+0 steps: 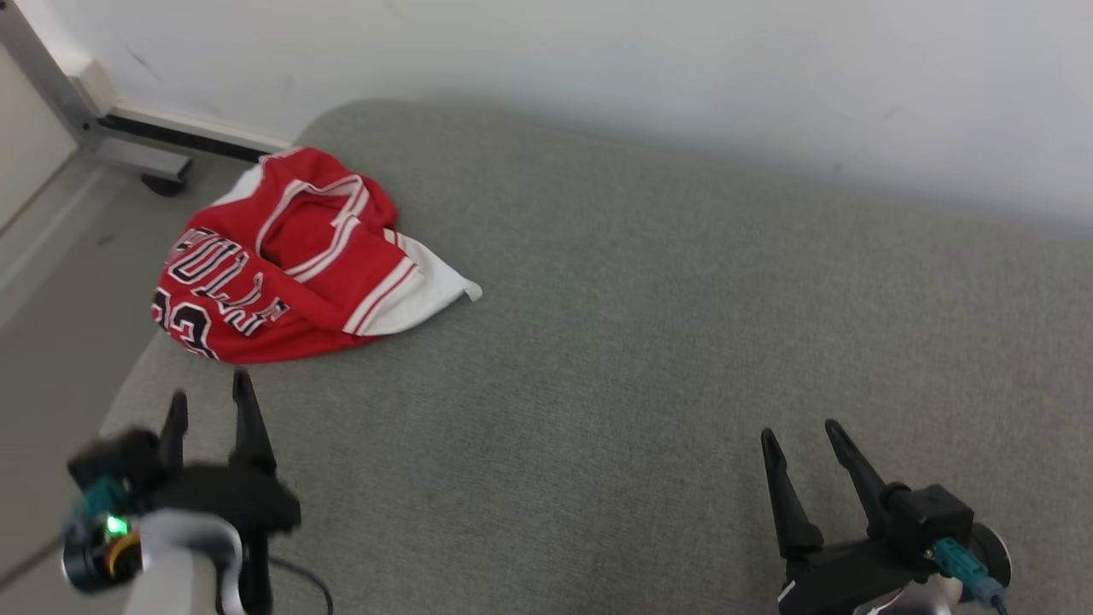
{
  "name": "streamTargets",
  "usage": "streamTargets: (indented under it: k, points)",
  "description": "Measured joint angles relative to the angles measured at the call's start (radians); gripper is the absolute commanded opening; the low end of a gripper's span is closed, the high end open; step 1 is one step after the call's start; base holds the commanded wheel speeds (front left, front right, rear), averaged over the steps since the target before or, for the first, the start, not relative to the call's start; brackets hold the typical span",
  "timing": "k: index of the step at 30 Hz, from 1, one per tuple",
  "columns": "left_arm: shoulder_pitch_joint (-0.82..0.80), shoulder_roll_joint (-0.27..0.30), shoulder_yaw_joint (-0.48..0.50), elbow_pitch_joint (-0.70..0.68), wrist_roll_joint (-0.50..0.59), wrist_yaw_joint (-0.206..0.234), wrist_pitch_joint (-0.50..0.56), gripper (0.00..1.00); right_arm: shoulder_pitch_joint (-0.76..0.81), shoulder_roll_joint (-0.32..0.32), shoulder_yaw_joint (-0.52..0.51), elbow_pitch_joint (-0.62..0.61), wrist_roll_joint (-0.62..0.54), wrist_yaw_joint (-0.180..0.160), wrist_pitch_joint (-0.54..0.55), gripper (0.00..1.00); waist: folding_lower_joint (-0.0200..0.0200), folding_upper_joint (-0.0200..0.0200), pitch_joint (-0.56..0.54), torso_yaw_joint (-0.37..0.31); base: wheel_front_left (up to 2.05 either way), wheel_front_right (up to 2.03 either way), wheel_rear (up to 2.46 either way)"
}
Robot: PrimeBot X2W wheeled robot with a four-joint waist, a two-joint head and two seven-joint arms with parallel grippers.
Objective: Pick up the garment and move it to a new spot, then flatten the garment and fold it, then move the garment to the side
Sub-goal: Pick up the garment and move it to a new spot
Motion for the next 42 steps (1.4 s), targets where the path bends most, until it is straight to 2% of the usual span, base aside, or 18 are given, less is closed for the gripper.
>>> streamTargets:
  k: [4, 9, 16, 22, 27, 31, 33, 34, 42]
  points:
    - [-0.175, 0.034, 0.024, 0.108, -0.06, -0.016, 0.109, 1.0, -0.033, -0.024, 0.03, -0.045, 0.0, 0.0, 0.027, 1.0, 0.0, 0.0, 0.063, -0.024, 0.0, 0.0, 0.0]
    - [-0.358, 0.1, 0.067, 0.213, -0.11, 0.01, 0.239, 1.0, -0.061, -0.051, 0.055, -0.099, 0.0, 0.0, 0.052, 1.0, 0.0001, 0.0, 0.142, -0.068, 0.0, 0.0, 0.0]
    - [-0.511, 0.155, 0.083, 0.3, -0.163, 0.004, 0.406, 1.0, -0.074, -0.07, 0.058, -0.155, 0.003, 0.0, 0.065, 1.0, 0.0002, 0.0001, 0.243, -0.146, 0.0, 0.0, 0.0]
    - [-0.551, 0.211, 0.085, 0.338, -0.154, 0.043, 0.445, 1.0, -0.077, -0.072, 0.056, -0.192, 0.003, 0.0, 0.069, 1.0, 0.0, 0.0, 0.308, -0.205, 0.0, 0.0, 0.0]
    - [-0.557, 0.21, 0.082, 0.392, -0.154, 0.068, 0.463, 1.0, -0.086, -0.07, 0.047, -0.21, 0.003, 0.0, 0.068, 1.0, 0.0, 0.0, 0.372, -0.25, 0.0, 0.0, 0.0]
    - [-0.58, 0.231, 0.083, 0.429, -0.155, 0.079, 0.486, 1.0, -0.094, -0.063, 0.047, -0.203, 0.002, 0.0, 0.06, 1.0, -0.0004, -0.0003, 0.402, -0.282, 0.0, 0.0, 0.0]
    - [-0.581, 0.24, 0.082, 0.442, -0.155, 0.085, 0.487, 0.15, -0.097, -0.061, 0.052, -0.194, 0.005, 0.0, 0.055, 1.0, -0.0004, -0.0003, 0.406, -0.294, 0.0, 0.0, 0.0]
    - [-0.584, 0.243, 0.08, 0.448, -0.155, 0.086, 0.489, 0.0, -0.098, -0.059, 0.058, -0.189, 0.009, 0.0, 0.051, 1.0, -0.0004, -0.0003, 0.404, -0.296, 0.0, 0.0, 0.0]
    - [-0.568, 0.269, 0.058, 0.444, -0.153, 0.063, 0.513, 0.0, -0.112, -0.032, 0.09, -0.114, 0.029, 0.0, 0.014, 1.0, -0.0002, -0.0002, 0.335, -0.285, 0.0, 0.0, 0.0]
